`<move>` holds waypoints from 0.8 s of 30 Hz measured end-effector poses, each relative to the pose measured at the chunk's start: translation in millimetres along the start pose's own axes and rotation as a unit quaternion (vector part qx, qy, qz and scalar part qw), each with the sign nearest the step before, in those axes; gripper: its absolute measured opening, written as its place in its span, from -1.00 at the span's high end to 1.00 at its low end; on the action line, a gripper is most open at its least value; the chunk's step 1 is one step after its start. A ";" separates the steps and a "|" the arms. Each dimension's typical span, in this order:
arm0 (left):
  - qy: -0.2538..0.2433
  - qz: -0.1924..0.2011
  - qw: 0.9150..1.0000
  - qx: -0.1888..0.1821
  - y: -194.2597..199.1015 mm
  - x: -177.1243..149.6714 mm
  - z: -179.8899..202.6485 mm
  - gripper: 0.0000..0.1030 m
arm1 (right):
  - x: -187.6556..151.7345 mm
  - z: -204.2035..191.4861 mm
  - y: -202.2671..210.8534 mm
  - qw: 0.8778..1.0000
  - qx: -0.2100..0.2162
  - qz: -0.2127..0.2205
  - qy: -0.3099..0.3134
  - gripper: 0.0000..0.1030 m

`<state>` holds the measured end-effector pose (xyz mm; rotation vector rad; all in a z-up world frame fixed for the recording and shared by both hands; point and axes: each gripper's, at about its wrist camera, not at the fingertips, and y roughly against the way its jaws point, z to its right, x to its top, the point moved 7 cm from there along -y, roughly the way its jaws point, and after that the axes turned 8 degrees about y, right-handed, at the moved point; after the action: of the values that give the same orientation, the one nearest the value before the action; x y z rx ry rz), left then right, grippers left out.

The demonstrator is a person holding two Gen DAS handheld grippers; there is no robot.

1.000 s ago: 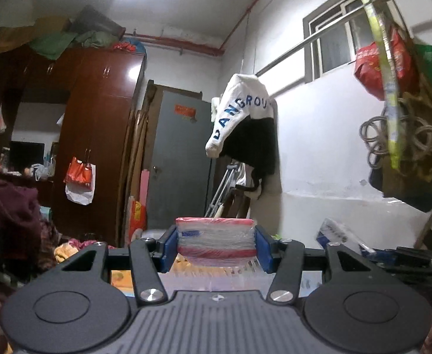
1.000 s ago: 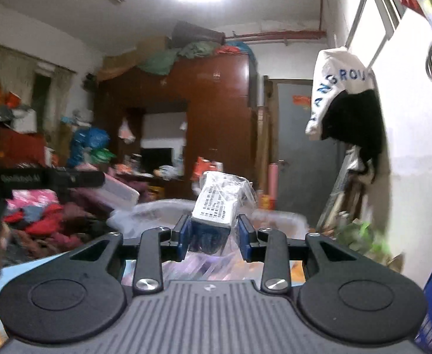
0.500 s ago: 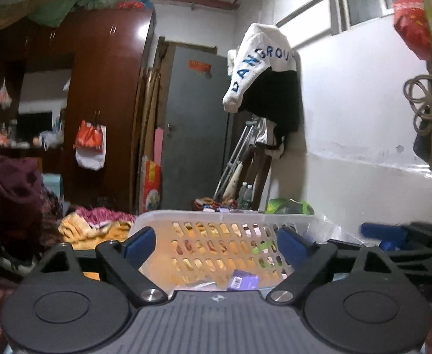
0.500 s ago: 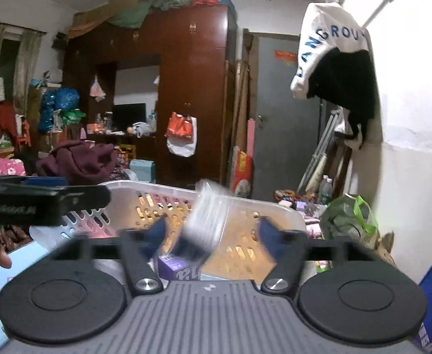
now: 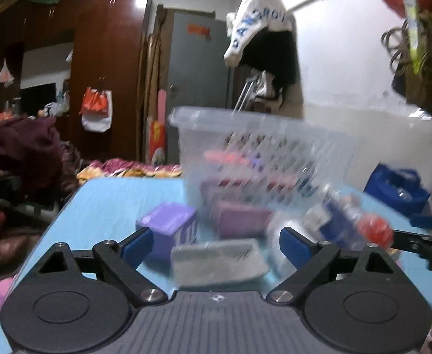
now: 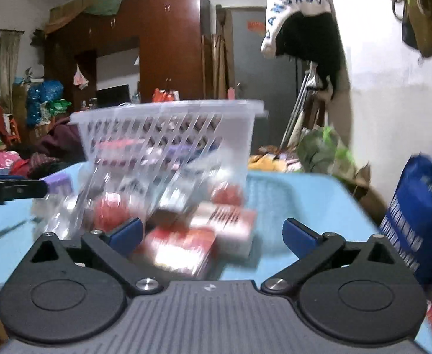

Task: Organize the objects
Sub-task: 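Carry both items over the white basket and release them, then grasp the grey pack with the left gripper while the right grasps the red-white box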

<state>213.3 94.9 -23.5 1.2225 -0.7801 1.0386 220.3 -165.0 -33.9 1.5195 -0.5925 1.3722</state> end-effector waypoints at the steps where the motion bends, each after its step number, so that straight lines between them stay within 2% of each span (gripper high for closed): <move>1: -0.005 -0.006 1.000 0.011 -4.1 -1.7 -0.7 -0.83 | -0.8 -2.2 -1.4 1.000 -0.004 -0.003 0.004 -1.00; 5: -0.014 -0.011 1.000 0.025 -5.9 -1.1 0.6 -0.83 | 7.4 -5.7 -10.6 0.999 -0.027 -0.017 0.023 -1.00; 12: -0.061 -0.051 0.996 0.052 -16.7 -9.2 9.6 -0.83 | 7.5 -24.9 -26.2 0.998 0.014 -0.054 0.037 -0.99; 17: -0.034 -0.062 0.997 0.042 -17.5 -9.7 2.8 -0.84 | 3.6 -18.1 -26.5 0.998 0.020 -0.060 0.018 -0.96; 21: 0.010 -0.044 0.998 0.035 -13.0 -8.0 -7.4 -0.84 | -0.8 -20.6 -19.8 0.998 0.030 -0.050 0.021 -0.77; 24: 0.019 -0.042 0.998 0.042 -13.2 -6.8 -11.1 -0.84 | -4.0 -21.3 -14.5 0.997 0.034 -0.056 0.032 -0.71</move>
<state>222.6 104.1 -36.7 1.2930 -0.6549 1.0315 221.6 -141.3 -44.7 1.5331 -0.4200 1.3613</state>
